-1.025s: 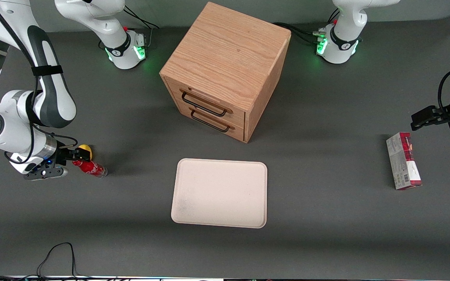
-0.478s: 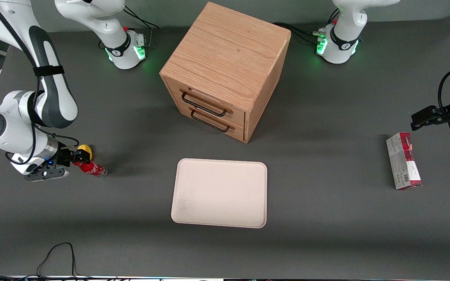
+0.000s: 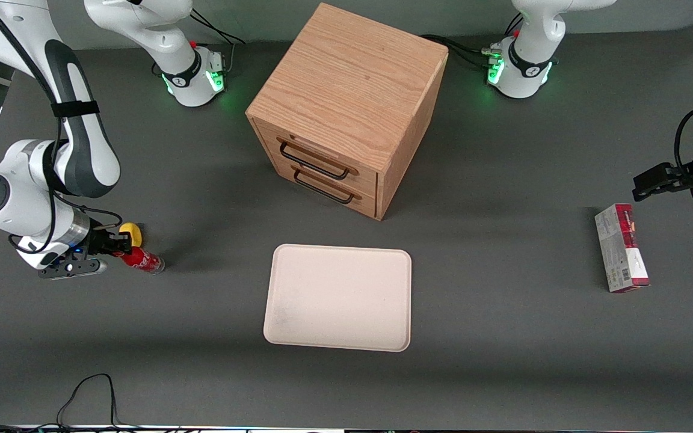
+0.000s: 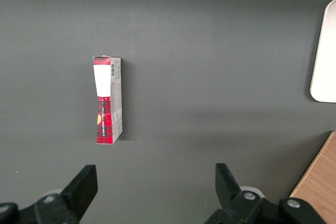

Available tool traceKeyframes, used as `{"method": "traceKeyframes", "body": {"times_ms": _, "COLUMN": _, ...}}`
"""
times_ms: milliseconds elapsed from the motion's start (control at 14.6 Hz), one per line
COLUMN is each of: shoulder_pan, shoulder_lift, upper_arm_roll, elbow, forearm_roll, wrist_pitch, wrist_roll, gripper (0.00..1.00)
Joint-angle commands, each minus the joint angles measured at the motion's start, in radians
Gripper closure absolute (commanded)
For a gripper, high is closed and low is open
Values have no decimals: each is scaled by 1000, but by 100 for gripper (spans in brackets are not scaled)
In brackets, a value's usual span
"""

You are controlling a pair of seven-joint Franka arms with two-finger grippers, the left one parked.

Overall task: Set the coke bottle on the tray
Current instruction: 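Lift the red bottle and carry it toward the white tray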

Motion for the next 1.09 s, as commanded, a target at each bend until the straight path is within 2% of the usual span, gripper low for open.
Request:
{"method": "traceKeyframes", "body": {"times_ms": 0, "shoulder_pan": 8, "shoulder_lift": -9, "upper_arm_roll": -1, "elbow": 35, "forearm_roll": 2, "wrist_pitch": -30, "wrist_roll": 38, "gripper": 100}}
{"method": "traceKeyframes", "body": {"times_ms": 205, "shoulder_pan": 8, "shoulder_lift": -12, "upper_arm_roll": 28, "elbow": 212, "forearm_roll": -10, "wrist_pitch": -321, "wrist_roll": 69, "gripper": 100}}
{"method": "traceKeyframes", "body": {"times_ms": 547, "shoulder_pan": -1, "shoulder_lift": -1, "upper_arm_roll": 30, "elbow": 625, "forearm_roll": -8, "wrist_pitch": -806, "wrist_roll": 96, "gripper": 100}}
{"method": "traceKeyframes", "body": {"times_ms": 683, "shoulder_pan": -3, "shoulder_lift": 11, "upper_arm_roll": 30, "elbow": 722, "forearm_roll": -8, "wrist_pitch": -887, "wrist_roll": 98, "gripper": 100}}
{"method": "traceKeyframes", "body": {"times_ms": 820, "shoulder_pan": -3, "shoulder_lift": 36, "upper_arm_roll": 30, "elbow": 745, "forearm_roll": -11, "wrist_pitch": -906, "wrist_roll": 99, "gripper": 100}}
{"method": "traceKeyframes", "body": {"times_ms": 1025, "shoulder_pan": 8, "shoulder_lift": 104, "upper_arm_roll": 35, "elbow": 831, "forearm_roll": -5, "wrist_pitch": -917, "wrist_roll": 214, "gripper": 100}}
